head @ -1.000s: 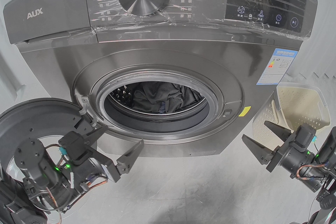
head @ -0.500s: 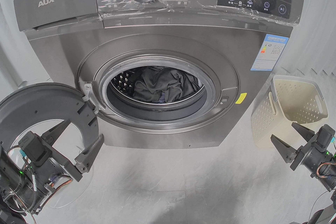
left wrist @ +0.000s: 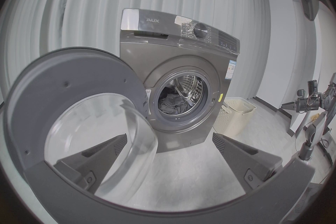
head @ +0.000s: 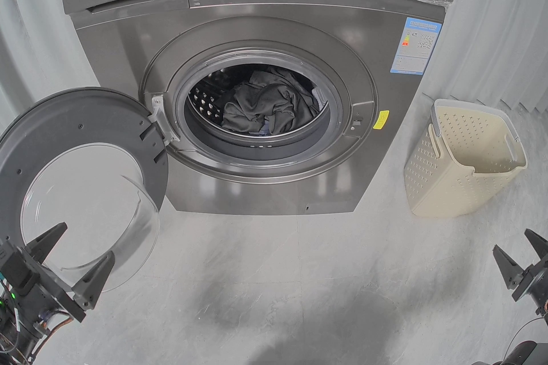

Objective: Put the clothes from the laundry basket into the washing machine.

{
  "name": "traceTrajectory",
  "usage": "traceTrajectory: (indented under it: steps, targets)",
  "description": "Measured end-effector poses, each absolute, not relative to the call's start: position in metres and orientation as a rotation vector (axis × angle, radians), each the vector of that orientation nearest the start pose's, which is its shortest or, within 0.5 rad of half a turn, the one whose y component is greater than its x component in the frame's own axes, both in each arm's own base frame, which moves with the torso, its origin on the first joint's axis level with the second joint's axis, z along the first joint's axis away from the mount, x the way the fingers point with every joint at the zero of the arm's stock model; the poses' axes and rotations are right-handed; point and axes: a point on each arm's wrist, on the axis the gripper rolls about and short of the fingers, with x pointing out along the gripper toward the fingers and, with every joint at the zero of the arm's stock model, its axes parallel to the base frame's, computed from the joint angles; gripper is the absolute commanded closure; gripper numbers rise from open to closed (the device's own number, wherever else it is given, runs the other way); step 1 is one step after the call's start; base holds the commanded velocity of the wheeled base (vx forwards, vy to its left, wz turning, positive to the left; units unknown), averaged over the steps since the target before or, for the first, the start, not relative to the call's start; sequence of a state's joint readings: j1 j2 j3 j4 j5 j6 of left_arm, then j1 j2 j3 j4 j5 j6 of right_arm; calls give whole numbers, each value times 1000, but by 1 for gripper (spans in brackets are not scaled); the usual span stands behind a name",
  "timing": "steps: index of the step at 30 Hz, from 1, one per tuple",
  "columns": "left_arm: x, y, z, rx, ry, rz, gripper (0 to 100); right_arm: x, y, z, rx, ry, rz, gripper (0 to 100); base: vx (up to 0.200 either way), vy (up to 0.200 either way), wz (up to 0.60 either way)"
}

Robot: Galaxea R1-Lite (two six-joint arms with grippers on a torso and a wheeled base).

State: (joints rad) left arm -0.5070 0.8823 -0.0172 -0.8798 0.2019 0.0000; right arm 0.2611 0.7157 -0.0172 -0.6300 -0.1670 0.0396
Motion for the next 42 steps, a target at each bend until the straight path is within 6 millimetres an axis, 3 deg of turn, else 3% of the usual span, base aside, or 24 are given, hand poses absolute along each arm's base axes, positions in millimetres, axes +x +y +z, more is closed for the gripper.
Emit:
traceTrajectory:
  steps: [8,15,23,32,42]
  targets:
    - [43,-13,144,-18,-56,-198,0,18,-1,115,17,75,-25,0,0,0,0]
    - [18,-1,125,-16,-23,-89,0,-4,-4,98,33,61,-51,0,0,200,0]
    - [-7,5,91,-47,95,17,0,-13,-3,91,47,31,18,0,0,200,0]
    - [-18,3,89,-1,-1,139,0,-18,-1,87,-23,5,2,0,0,200,0]
    - [-23,1,84,-2,-31,54,0,-23,-2,85,-35,-31,-109,0,0,0,0]
